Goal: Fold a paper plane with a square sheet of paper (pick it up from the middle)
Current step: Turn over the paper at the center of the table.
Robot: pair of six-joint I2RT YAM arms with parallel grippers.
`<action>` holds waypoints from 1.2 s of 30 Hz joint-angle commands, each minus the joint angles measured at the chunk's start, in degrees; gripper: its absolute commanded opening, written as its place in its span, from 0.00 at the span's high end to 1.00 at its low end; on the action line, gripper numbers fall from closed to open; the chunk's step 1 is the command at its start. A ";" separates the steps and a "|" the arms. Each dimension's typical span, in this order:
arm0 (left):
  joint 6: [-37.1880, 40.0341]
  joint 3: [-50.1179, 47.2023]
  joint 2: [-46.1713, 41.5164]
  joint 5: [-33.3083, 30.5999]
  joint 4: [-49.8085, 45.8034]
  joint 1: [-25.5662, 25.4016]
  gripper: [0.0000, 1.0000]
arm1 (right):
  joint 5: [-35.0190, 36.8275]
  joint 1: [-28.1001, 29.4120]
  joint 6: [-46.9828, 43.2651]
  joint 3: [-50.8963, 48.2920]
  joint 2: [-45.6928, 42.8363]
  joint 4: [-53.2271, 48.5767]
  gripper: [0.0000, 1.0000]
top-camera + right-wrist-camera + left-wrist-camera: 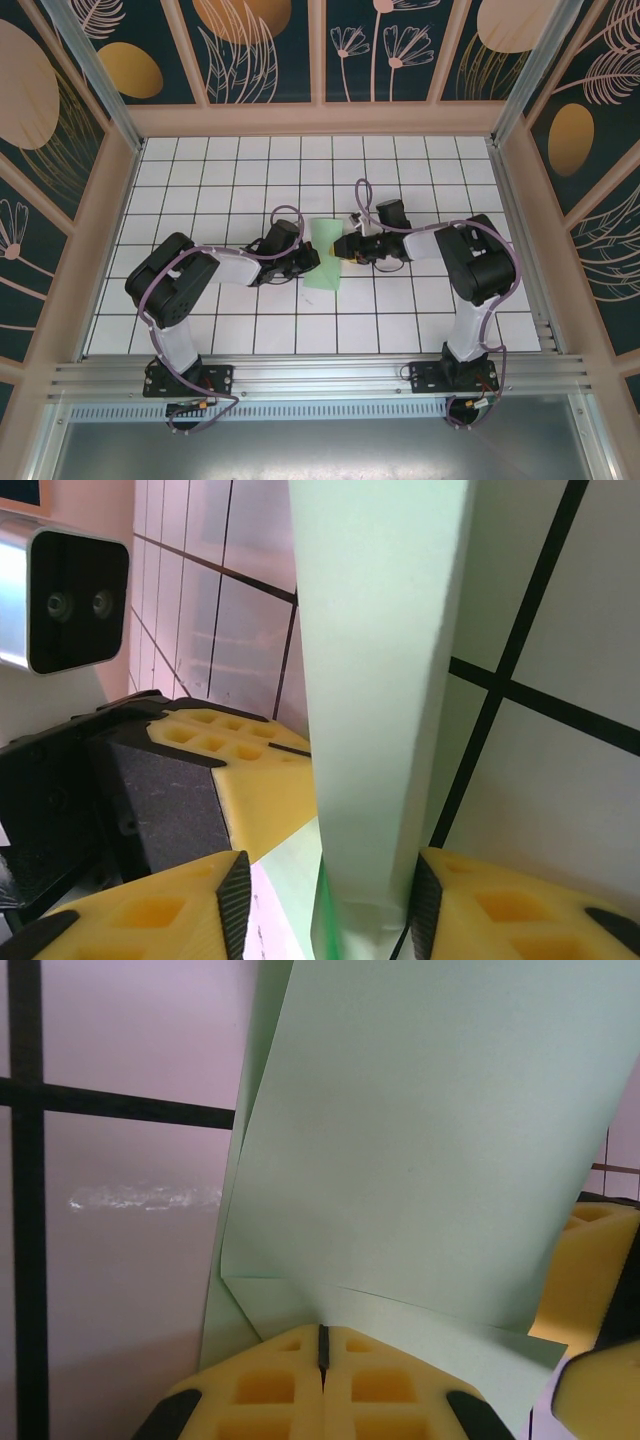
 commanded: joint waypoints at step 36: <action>-0.57 -0.26 -1.02 -0.03 -1.59 0.27 0.92 | 1.75 2.07 -1.25 -2.75 -1.62 -0.95 0.86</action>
